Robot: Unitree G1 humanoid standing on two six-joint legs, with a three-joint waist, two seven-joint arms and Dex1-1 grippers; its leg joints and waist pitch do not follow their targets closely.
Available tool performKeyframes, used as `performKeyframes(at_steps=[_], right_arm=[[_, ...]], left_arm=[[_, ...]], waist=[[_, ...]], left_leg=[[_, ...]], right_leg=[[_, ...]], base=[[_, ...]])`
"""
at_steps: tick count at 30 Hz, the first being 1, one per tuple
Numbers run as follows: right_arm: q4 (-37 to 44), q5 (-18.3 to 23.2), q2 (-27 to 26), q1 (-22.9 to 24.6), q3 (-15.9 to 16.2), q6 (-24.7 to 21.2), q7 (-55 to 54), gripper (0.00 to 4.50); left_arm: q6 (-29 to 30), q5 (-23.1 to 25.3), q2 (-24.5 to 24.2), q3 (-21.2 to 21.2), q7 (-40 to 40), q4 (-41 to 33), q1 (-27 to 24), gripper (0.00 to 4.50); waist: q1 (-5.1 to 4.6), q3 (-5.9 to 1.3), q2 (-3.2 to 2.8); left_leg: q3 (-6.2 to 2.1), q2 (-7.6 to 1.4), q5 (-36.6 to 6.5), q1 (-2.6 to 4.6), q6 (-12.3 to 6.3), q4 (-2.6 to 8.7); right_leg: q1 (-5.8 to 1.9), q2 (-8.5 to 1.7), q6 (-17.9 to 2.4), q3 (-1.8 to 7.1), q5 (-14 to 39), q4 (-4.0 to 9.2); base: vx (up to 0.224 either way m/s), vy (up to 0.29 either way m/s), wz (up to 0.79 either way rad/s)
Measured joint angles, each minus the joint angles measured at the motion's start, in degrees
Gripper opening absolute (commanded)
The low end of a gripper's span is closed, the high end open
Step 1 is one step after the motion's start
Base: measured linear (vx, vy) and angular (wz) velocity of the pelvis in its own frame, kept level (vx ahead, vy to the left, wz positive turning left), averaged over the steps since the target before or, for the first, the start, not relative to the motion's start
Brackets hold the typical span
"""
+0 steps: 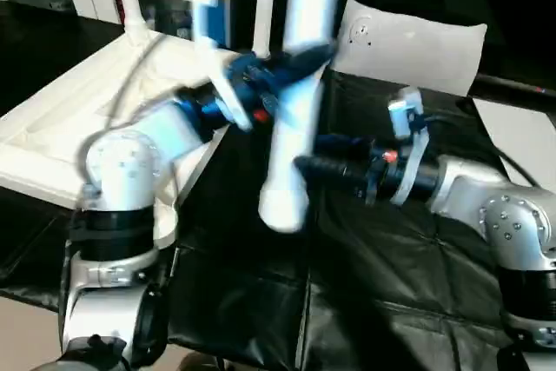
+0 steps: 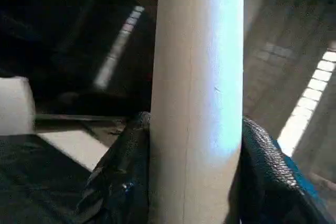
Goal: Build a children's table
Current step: Pick table leg
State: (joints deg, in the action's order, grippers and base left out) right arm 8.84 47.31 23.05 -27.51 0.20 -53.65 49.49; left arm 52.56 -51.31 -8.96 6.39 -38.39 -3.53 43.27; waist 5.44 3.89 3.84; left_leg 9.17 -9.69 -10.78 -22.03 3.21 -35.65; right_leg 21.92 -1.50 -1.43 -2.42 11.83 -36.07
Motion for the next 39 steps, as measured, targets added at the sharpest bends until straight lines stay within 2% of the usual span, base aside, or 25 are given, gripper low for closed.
performKeyframes(at_steps=[5, 12, 16, 24, 26, 28, 30, 33, 39], right_arm=[[0.0, 0.26, 0.56, 0.0, 0.63, -0.08, 3.52, 4.5], [0.0, -0.8, 2.4, -0.16, 4.88, 0.71, 7.41, 4.5], [-0.18, -3.75, 2.93, -0.16, 8.36, 3.34, 9.82, 4.5], [-0.65, -5.21, 2.92, -0.15, 9.27, 6.55, 12.18, 3.69], [-0.65, -5.16, 2.96, -0.15, 9.27, 6.68, 13.04, 3.64], [-0.65, -5.14, 2.96, -0.14, 9.28, 6.74, 13.8, 3.32], [-0.65, -5.07, 2.99, -0.11, 9.29, 6.77, 14.7, 3.26], [-0.65, -4.62, 3.04, -0.05, 9.33, 6.77, 15.19, 2.9], [-0.73, -4.43, 3.05, 0.35, 9.35, 6.5, 15.5, 2.48]], left_arm=[[-0.02, -0.25, -0.42, -0.84, -3.1, -0.02, -0.04, 1.8], [-0.42, -0.24, -1.12, -2.2, -5.96, -0.01, -0.05, 1.8], [-0.65, -0.22, -1.47, -3.22, -7.84, -0.01, -0.09, 1.8], [-0.65, -0.24, -1.82, -4.72, -10.3, -0.28, -0.21, 1.8], [-0.65, -0.26, -1.98, -5.12, -11.06, -0.47, -0.28, 1.8], [-0.65, -0.36, -2.03, -5.18, -11.71, -0.71, -0.32, 1.8], [-0.65, -0.52, -2.1, -5.19, -12.14, -0.71, -0.33, 1.8], [-0.75, -0.54, -2.09, -5.24, -12.44, -0.71, -0.33, 1.8], [-1.68, -0.28, -1.99, -6.35, -12.73, -0.7, -0.32, 1.8]], waist=[[-0.07, 0.0, 0.0], [-0.05, 0.02, 0.03], [-0.09, 0.02, 0.08], [-0.12, 0.02, 0.1], [-0.11, 0.02, 0.1], [-0.11, 0.02, 0.1], [-0.11, 0.02, 0.1], [-0.11, 0.02, 0.1], [-0.08, 0.02, 0.1]], left_leg=[[0.0, -0.01, 0.01, 0.01, 0.01, 0.0], [0.0, -0.01, 0.01, 0.0, 0.01, 0.01], [0.0, -0.01, 0.01, 0.01, 0.01, 0.0], [0.01, -0.01, 0.01, 0.01, 0.01, 0.01], [0.01, -0.01, 0.0, 0.0, 0.0, 0.0], [0.01, -0.01, 0.01, 0.0, 0.0, 0.0], [0.01, -0.01, 0.01, 0.01, 0.0, 0.0], [0.01, -0.01, 0.01, 0.01, -0.01, 0.0], [0.01, -0.01, 0.02, 0.0, -0.02, 0.0]], right_leg=[[0.0, 0.0, 0.17, -0.01, 0.1, 0.0], [0.0, 0.0, 0.14, -0.01, 0.08, 0.0], [0.0, 0.0, 0.15, -0.01, 0.09, 0.0], [0.0, 0.0, 0.14, -0.01, 0.08, 0.0], [0.0, 0.0, 0.09, -0.01, 0.05, 0.0], [0.0, 0.0, 0.06, -0.01, 0.04, 0.0], [0.0, 0.0, 0.07, -0.01, 0.04, 0.0], [0.0, 0.0, 0.08, -0.01, 0.05, 0.0], [0.0, 0.0, 0.04, -0.01, 0.02, 0.0]], base=[[0.0, 0.0, 0.0], [0.0, 0.0, 0.0], [0.0, 0.0, 0.0], [0.0, 0.0, 0.0], [0.0, 0.0, 0.0], [0.0, 0.0, 0.0], [0.0, 0.0, 0.0], [0.0, 0.0, 0.0], [0.0, 0.0, 0.0]])
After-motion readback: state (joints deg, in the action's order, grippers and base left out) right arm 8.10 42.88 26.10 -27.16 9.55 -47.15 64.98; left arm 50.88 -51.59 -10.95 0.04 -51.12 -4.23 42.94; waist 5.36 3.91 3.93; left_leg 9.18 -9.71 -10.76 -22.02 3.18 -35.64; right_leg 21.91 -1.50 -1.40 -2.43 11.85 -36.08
